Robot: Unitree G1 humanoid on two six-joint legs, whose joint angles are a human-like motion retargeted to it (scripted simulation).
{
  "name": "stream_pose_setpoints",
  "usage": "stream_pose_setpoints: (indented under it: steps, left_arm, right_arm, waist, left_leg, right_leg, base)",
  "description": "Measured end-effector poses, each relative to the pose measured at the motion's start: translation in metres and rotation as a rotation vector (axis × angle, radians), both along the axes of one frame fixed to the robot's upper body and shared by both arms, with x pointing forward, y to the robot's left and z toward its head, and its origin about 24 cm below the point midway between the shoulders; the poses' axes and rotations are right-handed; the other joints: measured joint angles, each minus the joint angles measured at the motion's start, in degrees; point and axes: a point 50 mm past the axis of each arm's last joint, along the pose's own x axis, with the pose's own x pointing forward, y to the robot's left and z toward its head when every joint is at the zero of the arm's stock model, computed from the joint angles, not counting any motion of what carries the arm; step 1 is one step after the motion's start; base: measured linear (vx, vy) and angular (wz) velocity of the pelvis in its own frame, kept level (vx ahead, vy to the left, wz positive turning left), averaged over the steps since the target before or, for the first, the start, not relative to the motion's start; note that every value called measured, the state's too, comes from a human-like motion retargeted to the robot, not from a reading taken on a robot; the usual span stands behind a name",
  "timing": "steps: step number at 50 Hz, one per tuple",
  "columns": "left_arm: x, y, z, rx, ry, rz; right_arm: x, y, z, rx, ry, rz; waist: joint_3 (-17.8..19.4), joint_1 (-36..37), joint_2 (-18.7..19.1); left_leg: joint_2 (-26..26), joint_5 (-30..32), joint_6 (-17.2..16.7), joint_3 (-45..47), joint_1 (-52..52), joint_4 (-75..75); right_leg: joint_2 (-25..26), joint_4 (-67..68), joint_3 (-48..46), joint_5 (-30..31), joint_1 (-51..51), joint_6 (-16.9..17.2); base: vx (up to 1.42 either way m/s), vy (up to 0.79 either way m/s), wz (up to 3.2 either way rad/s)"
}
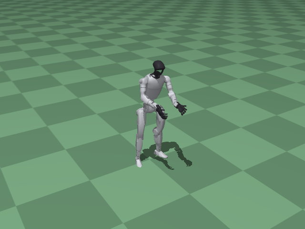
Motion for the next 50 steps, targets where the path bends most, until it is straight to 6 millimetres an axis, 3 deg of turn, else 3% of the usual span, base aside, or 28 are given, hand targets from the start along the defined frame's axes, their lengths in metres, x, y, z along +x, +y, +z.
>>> stream_pose_setpoints:
  steps: [4, 7, 11, 15, 18, 21, 22, 23, 25, 26, 27, 33, 35, 38, 44, 50]
  left_arm:
    - [0.008, 0.025, -0.004, -0.172, 0.068, 0.047]
    - [0.013, 0.055, -0.005, -0.196, 0.14, 0.178]
    - [0.014, 0.101, 0.009, -0.149, 0.218, 0.427]
    - [0.013, 0.126, 0.049, -0.056, 0.173, 0.554]
    - [0.017, 0.117, 0.09, 0.094, 0.055, 0.508]
    - [0.019, 0.087, 0.127, 0.319, -0.084, 0.388]
    - [0.018, 0.074, 0.137, 0.417, -0.128, 0.332]
    - [0.018, 0.06, 0.144, 0.536, -0.169, 0.259]
    - [0.015, 0.032, 0.151, 0.714, -0.241, 0.145]
    - [0.012, 0.018, 0.154, 0.747, -0.277, 0.12]
    - [0.008, 0.004, 0.154, 0.798, -0.311, 0.085]
    - [-0.015, -0.062, 0.121, 1.362, -0.517, -0.134]
    - [-0.02, -0.072, 0.107, 1.503, -0.566, -0.13]
    - [-0.02, -0.072, 0.082, 1.58, -0.574, -0.07]
    - [-0.007, -0.036, 0.034, 1.624, -0.437, 0.163]
    - [0.019, 0.052, 0.013, 1.829, -0.06, 0.481]
  right_arm:
    - [0.004, 0.004, -0.015, 0.482, 0.169, 0.011]
    - [0.008, 0.008, -0.021, 0.665, 0.261, -0.013]
    - [0.011, 0.017, -0.016, 0.652, 0.28, -0.02]
    - [0.009, 0.028, -0.004, 0.585, 0.228, 0.033]
    - [0.007, 0.033, 0.0, 0.533, 0.201, 0.072]
    - [0.005, 0.034, -0.001, 0.455, 0.191, 0.108]
    - [0.005, 0.034, -0.002, 0.31, 0.164, 0.172]
    - [0.006, 0.033, -0.008, -0.019, 0.132, 0.309]
    - [0.006, 0.027, -0.014, -0.167, 0.133, 0.364]
    - [0.005, 0.024, -0.006, 0.237, 0.146, 0.187]
    - [0.003, 0.018, -0.006, 0.498, 0.199, 0.054]
    - [-0.005, 0.002, -0.018, 0.292, 0.164, 0.068]
    - [-0.009, -0.001, -0.019, 0.173, 0.131, 0.072]
    - [-0.012, -0.002, -0.012, -0.046, 0.03, 0.049]
    - [-0.016, 0.021, 0.026, -0.476, -0.293, -0.006]
    - [-0.022, 0.072, 0.055, -0.512, -0.45, 0.036]
  waist:
    - [0.5, 2.0, -2.2]
    - [0.6, 3.4, -3.2]
    - [0.4, 4.4, -3.5]
    - [-0.2, 4.3, -2.6]
    - [-0.9, 4.2, -1.2]
    - [-1.5, 4.4, 0.6]
    - [-1.9, 4.5, 1.2]
    - [-2.2, 4.8, 1.9]
    - [-3.0, 5.2, 3.5]
    - [-3.2, 5.4, 4.5]
    - [-3.5, 5.5, 5.5]
    - [-6.0, 5.0, 10.4]
    - [-5.9, 3.7, 11.7]
    - [-4.0, -0.1, 12.9]
    - [3.9, -12.3, 12.0]
    - [9.4, -24.3, 7.4]
  left_leg:
    - [0.6, -0.7, 0.3, 0.7, 0.7, 0.2]
    - [1.6, -0.7, 0.2, 1.2, 0.9, -0.2]
    - [2.8, -0.5, -0.1, 1.3, 0.4, -0.2]
    - [2.7, -0.3, -0.6, 0.7, -0.1, -0.2]
    - [1.7, -0.4, -0.8, 0.1, -0.3, -0.2]
    - [0.4, -0.6, -0.7, -0.4, -0.3, -0.2]
    - [0.0, -0.7, -0.4, -0.5, -0.3, -0.2]
    - [-0.5, -0.8, 0.2, -0.6, -0.3, -0.2]
    - [-1.1, -0.9, 0.7, -0.5, -0.4, -0.2]
    - [-1.0, -0.9, 0.2, -0.3, -0.2, -0.2]
    - [-0.9, -0.9, 0.0, 0.0, -0.2, -0.2]
    - [-0.2, -0.8, 0.2, 1.4, -1.0, 0.4]
    - [0.0, -0.7, 0.1, 1.7, -1.3, 0.6]
    - [-0.1, -0.4, -0.3, 2.1, -1.4, 0.7]
    - [-1.2, 1.7, -1.3, 2.8, -2.6, -0.2]
    - [-2.2, 3.9, -1.3, 4.0, -6.4, -0.2]
  right_leg:
    - [0.6, -0.3, 0.3, 0.3, 0.5, 0.0]
    - [1.9, -0.8, 0.2, 1.0, 0.4, 0.0]
    - [3.2, -1.2, -0.4, 1.8, 0.1, 0.0]
    - [2.8, -1.1, -1.1, 1.9, -0.2, 0.0]
    - [1.5, -0.7, -1.5, 1.4, -0.3, 0.0]
    - [-0.2, -0.3, -1.7, 0.9, -0.1, 0.0]
    - [-0.7, -0.2, -1.7, 0.7, -0.1, 0.0]
    - [-1.2, -0.1, -1.7, 0.6, -0.2, 0.0]
    - [-1.8, -0.2, -1.5, 0.5, -0.3, 0.0]
    - [-1.7, -0.4, -1.4, 0.5, -0.2, 0.0]
    - [-1.6, -0.7, -1.3, 0.6, -0.1, 0.0]
    - [-0.5, -1.9, -0.3, 1.3, -1.2, 0.0]
    - [-0.3, -2.2, -0.2, 1.4, -1.4, 0.0]
    - [-0.3, -2.6, 0.1, 1.7, -1.4, 0.0]
    - [-0.7, -3.7, 0.4, 3.5, -2.7, 0.0]
    - [-0.4, -5.1, 0.4, 6.8, -6.2, 0.0]
  base:
    - [-0.06, 0.03, -0.14]
    - [-0.09, -0.03, -0.15]
    - [-0.08, -0.03, -0.03]
    - [-0.02, 0.02, 0.07]
    - [0.01, 0.1, 0.22]
    - [0.03, 0.1, 0.17]
    - [0.03, 0.09, 0.07]
    - [0.03, 0.07, 0.01]
    - [0.02, 0.03, -0.02]
    - [0.0, 0.0, 0.0]
    - [0.03, -0.04, -0.19]
    - [0.01, -0.08, -0.26]
    - [-0.02, -0.08, -0.18]
    - [-0.04, -0.06, -0.13]
    - [-0.14, -0.03, -0.06]
    - [-0.2, -0.05, -0.07]
